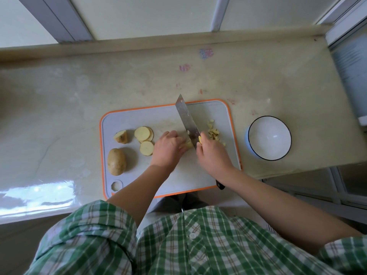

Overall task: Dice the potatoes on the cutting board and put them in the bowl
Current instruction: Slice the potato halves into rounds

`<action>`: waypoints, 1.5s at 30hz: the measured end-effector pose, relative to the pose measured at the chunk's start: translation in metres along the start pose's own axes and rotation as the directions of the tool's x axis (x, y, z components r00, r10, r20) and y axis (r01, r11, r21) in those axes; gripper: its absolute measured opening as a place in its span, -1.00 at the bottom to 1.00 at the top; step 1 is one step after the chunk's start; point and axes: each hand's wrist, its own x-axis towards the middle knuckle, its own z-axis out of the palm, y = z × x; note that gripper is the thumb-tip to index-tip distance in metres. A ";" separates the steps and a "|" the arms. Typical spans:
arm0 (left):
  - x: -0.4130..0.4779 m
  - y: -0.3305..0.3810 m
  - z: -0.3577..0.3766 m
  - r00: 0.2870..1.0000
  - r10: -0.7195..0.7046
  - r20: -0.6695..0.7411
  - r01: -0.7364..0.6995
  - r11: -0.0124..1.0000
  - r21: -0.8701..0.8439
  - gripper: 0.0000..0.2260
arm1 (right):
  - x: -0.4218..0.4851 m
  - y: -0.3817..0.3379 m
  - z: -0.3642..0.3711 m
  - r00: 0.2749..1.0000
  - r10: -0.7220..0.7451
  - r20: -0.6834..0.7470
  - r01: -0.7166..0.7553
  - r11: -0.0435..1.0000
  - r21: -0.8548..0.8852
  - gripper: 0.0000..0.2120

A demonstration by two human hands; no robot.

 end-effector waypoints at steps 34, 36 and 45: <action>-0.005 -0.005 -0.002 0.999 -0.004 -0.047 0.007 0.998 0.061 -0.85 | -0.007 -0.003 -0.004 0.994 -0.044 0.100 0.051 0.996 -0.073 -0.94; -0.004 -0.005 -0.002 0.999 -0.009 -0.041 0.011 0.998 0.058 -0.85 | -0.008 -0.003 0.002 0.995 -0.038 0.095 0.043 0.997 -0.058 -0.95; -0.004 -0.004 -0.002 0.999 -0.017 -0.041 0.019 0.998 0.058 -0.87 | -0.007 -0.004 0.012 0.999 -0.024 0.044 0.025 0.999 -0.029 -0.79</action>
